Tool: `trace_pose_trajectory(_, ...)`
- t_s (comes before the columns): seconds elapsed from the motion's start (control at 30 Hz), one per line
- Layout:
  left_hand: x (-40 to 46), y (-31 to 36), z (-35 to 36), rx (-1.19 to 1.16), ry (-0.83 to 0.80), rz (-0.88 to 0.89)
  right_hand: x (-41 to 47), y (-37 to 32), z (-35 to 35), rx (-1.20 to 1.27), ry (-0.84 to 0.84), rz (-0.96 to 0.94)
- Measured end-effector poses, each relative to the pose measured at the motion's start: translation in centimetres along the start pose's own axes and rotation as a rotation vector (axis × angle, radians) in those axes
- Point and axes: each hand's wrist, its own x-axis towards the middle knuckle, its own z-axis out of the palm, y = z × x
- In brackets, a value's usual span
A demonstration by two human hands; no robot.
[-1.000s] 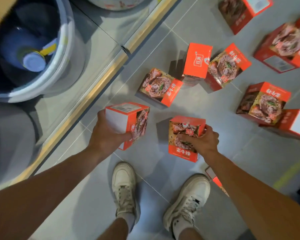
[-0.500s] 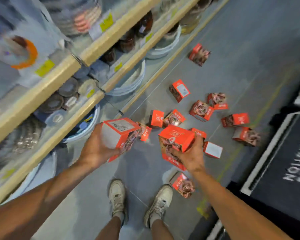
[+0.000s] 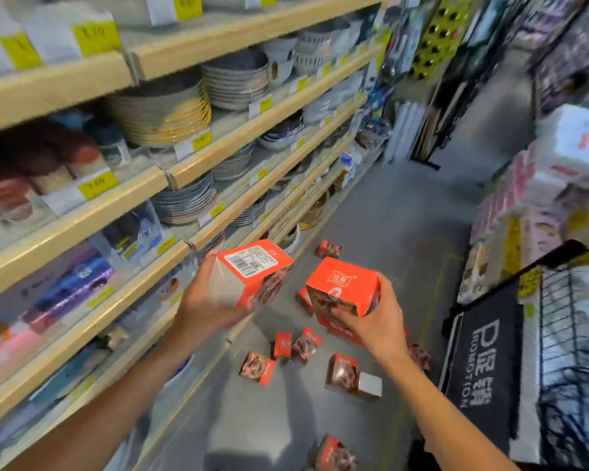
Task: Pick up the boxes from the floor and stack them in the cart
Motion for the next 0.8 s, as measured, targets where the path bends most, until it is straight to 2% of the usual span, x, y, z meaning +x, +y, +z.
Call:
trace_pose_trajectory(0.1,-0.8,2.1,-1.7,-0.077,-0.011,0.028,-1.3,-4.0,-1.7,0.059,0.1,-0.048)
trace_pose_trajectory(0.2,-1.4,3.1,-3.3,-0.059,0.028,0.088,-2.4,-6.5,-2.2,0.116,0.164,-0.076)
trace_pose_trajectory(0.37,-2.2,4.0,-6.5,-0.066,0.103,0.173,-3.3,-9.6,-1.2,0.144,0.174,-0.121)
trace_pose_trajectory(0.6,-4.0,4.3,-11.6,-0.086,0.199,0.196,-3.4,-12.7,1.8,0.153,0.098,-0.194)
trace_pose_trajectory(0.8,-7.9,4.9,-14.1,-0.115,0.366,0.173,-3.2,-14.5,4.6,0.222,-0.072,-0.242)
